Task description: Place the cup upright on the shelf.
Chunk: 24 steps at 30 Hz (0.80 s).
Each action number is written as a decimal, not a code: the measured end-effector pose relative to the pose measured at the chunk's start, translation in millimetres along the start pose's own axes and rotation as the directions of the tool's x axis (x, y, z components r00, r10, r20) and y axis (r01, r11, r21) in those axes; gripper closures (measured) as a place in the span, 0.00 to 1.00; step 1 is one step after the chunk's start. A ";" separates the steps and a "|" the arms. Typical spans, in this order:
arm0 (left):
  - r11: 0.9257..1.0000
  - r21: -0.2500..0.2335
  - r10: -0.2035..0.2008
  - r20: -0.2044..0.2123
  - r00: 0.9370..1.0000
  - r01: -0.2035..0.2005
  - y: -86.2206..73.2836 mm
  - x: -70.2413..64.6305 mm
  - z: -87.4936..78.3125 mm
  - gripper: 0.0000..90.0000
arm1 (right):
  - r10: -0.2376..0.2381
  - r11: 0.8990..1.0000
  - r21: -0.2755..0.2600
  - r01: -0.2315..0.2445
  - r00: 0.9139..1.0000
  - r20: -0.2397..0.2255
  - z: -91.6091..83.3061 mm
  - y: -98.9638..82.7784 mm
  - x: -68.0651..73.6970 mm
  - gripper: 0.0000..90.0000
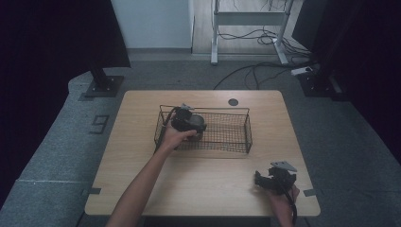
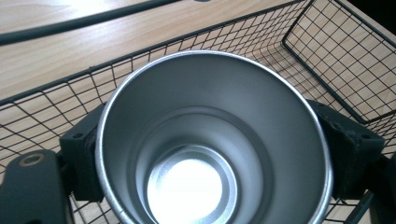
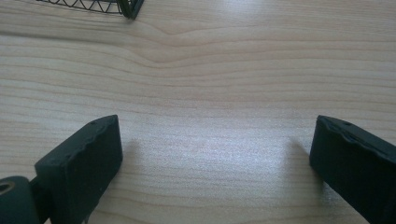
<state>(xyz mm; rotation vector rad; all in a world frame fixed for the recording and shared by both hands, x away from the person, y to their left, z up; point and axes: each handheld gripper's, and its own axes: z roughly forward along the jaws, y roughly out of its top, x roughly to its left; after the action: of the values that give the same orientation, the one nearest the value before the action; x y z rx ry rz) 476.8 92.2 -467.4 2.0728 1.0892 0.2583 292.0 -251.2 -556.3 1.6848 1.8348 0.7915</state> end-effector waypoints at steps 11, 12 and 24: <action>0.999 0.042 -0.017 -0.011 1.000 0.017 -2.6 1.0 10.1 0.16 | 0.000 1.000 0.000 0.000 1.000 0.000 0.0 0.0 0.0 0.03; 0.999 0.045 -0.016 -0.012 1.000 0.017 -2.6 1.2 10.9 0.16 | 0.000 1.000 0.000 0.000 1.000 0.000 0.0 0.0 0.0 0.03; 0.993 0.115 -0.038 -0.014 0.999 0.040 -3.1 3.0 19.7 0.16 | 0.000 1.000 0.000 0.000 1.000 0.000 0.0 0.0 0.0 0.03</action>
<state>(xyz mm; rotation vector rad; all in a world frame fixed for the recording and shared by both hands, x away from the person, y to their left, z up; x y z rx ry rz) 486.4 85.0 -483.5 2.1518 1.1751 0.1924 292.0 -251.2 -556.3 1.6847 1.8351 0.7916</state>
